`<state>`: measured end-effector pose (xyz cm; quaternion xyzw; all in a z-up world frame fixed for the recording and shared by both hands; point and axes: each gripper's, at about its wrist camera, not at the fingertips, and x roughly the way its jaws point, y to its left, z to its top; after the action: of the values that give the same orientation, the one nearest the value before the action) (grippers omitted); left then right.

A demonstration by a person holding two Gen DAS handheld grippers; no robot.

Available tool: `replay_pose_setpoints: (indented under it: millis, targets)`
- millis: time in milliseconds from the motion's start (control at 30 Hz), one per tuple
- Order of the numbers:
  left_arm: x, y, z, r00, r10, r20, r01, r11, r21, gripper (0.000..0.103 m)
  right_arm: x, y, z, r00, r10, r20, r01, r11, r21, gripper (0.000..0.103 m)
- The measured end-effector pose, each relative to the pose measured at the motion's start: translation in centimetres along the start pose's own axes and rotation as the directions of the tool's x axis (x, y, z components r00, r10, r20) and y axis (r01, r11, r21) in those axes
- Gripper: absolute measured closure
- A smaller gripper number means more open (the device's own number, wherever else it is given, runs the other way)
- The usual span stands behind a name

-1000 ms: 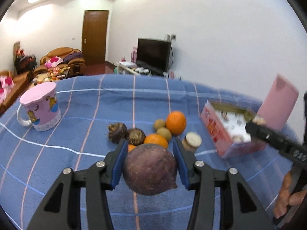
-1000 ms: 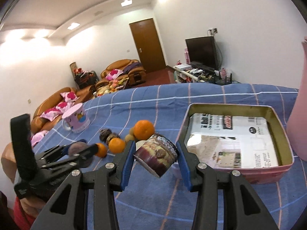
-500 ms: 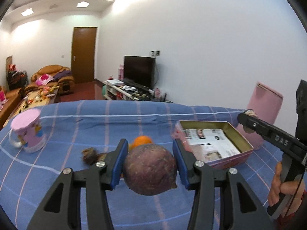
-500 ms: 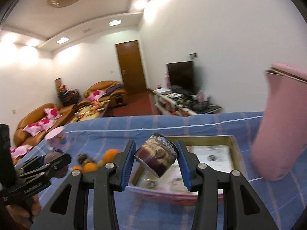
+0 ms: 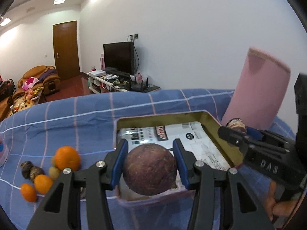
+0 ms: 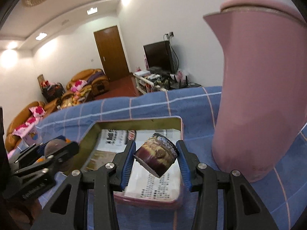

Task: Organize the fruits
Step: 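Carry the sweet potato and round tin into the pink tin box and release both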

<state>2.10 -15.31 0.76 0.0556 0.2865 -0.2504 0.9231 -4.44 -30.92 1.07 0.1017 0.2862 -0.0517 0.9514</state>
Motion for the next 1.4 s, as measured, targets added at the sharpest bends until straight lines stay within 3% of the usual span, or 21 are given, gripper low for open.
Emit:
replay_pose_setpoints:
  millis: [467, 1400]
  targets:
    - [2.9, -1.4, -0.3, 0.995, 0.084, -0.062, -0.083, 0.996, 0.021, 0.053, 2.6, 0.6, -0.6, 0.996, -0.041, -0.077, 0.038, 0.998, -0.048, 0.057]
    - [5.6, -1.9, -0.4, 0.972, 0.179, -0.155, -0.175, 0.984, 0.038, 0.052, 3.0, 1.9, -0.7, 0.991, -0.110, -0.072, 0.103, 0.991, -0.091, 0.054]
